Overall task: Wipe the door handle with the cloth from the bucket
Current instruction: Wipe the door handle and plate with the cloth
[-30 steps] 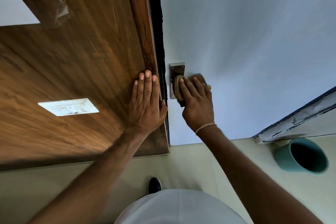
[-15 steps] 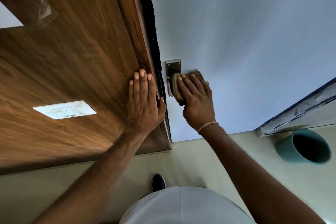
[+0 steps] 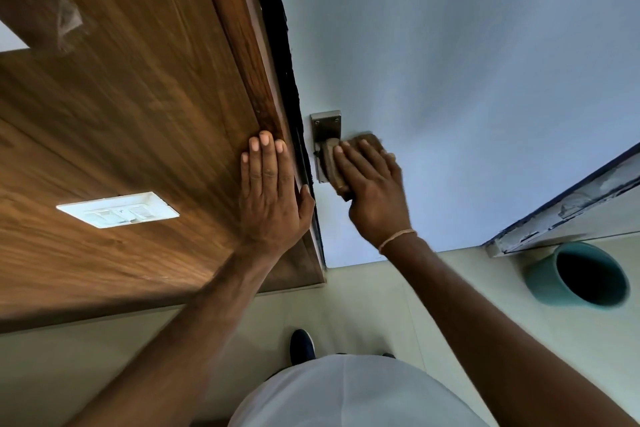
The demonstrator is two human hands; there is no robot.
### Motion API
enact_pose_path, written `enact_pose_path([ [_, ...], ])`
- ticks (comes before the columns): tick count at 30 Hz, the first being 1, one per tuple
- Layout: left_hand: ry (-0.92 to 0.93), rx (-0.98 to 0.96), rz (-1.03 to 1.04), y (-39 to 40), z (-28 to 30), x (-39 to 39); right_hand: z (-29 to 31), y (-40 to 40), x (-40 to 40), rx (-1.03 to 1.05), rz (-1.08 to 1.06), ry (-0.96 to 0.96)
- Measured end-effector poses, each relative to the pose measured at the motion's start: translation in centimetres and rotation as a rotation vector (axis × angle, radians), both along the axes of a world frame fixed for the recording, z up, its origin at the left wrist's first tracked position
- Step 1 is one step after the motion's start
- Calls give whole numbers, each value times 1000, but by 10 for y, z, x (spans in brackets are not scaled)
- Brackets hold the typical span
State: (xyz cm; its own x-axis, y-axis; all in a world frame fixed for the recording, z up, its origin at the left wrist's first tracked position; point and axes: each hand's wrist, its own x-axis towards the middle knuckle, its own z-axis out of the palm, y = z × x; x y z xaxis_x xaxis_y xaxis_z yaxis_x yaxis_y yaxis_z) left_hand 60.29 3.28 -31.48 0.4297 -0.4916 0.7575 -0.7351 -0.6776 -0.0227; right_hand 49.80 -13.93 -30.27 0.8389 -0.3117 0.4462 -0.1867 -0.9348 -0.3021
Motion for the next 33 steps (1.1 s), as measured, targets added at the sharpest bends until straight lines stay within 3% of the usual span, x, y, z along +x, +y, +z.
enact_pose_path([
  [6, -7, 7, 22, 0, 0, 0, -5, -37, -24, 102, -194, -29],
  [12, 0, 11, 0, 3, 3, -3, 12, 11, -6, 67, 122, 49],
  [16, -23, 9, -2, 4, 5, -3, 16, -8, -5, 119, 191, 17],
  [23, 3, 13, -15, 4, 7, -6, 11, 5, 22, -144, 113, -152],
  [26, -3, 22, -14, 7, 7, -5, 5, -10, 21, -118, 157, -219],
  [30, -11, 42, -4, 10, 6, -4, -7, -38, 7, -40, 51, -273],
  [33, -3, 26, -3, 8, 5, -6, -3, -21, 17, -59, 41, -275],
])
